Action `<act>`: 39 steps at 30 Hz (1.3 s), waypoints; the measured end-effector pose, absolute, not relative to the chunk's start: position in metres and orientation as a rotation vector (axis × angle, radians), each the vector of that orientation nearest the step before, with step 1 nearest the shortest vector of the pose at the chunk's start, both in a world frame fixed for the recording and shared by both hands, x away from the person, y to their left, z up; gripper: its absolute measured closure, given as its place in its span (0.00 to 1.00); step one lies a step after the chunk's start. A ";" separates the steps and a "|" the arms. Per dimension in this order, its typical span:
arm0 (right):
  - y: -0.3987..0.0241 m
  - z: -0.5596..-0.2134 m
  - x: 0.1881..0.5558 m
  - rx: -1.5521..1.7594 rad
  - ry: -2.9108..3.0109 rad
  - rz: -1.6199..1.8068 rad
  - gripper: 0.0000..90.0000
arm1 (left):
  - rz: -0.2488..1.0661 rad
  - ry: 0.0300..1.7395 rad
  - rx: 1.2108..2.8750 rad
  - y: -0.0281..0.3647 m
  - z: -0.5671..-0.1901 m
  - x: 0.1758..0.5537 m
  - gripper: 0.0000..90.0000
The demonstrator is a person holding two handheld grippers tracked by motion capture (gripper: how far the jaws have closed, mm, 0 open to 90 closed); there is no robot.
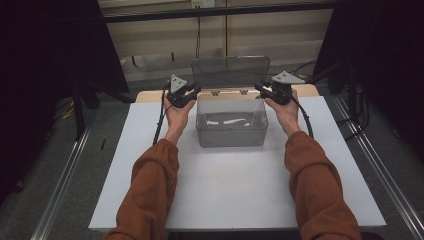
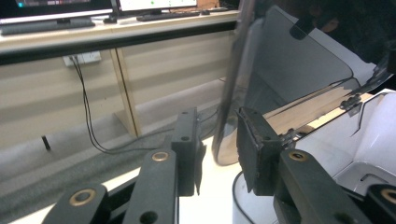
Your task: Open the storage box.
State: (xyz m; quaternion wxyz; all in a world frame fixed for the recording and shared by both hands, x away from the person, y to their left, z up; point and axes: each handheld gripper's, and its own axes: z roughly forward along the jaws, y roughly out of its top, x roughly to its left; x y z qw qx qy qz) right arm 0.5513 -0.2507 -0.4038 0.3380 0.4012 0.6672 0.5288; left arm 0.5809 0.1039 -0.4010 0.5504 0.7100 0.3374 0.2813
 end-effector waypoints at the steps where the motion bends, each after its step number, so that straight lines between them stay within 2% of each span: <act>1: -0.251 -0.404 0.551 1.047 1.737 1.373 0.74 | 0.661 0.807 1.678 0.104 -0.402 0.582 0.77; 16: -0.254 -0.404 0.554 1.079 1.725 1.391 0.80 | 0.607 0.860 1.706 0.094 -0.401 0.590 0.77; 27: -0.258 -0.404 0.559 1.148 1.719 1.450 0.81 | 0.534 0.893 1.701 0.095 -0.400 0.595 0.82; 34: -0.258 -0.404 0.562 1.166 1.717 1.460 0.81 | 0.495 0.914 1.673 0.094 -0.404 0.600 0.81; 39: -0.256 -0.405 0.564 1.149 1.721 1.439 0.79 | 0.483 0.918 1.693 0.093 -0.404 0.602 0.77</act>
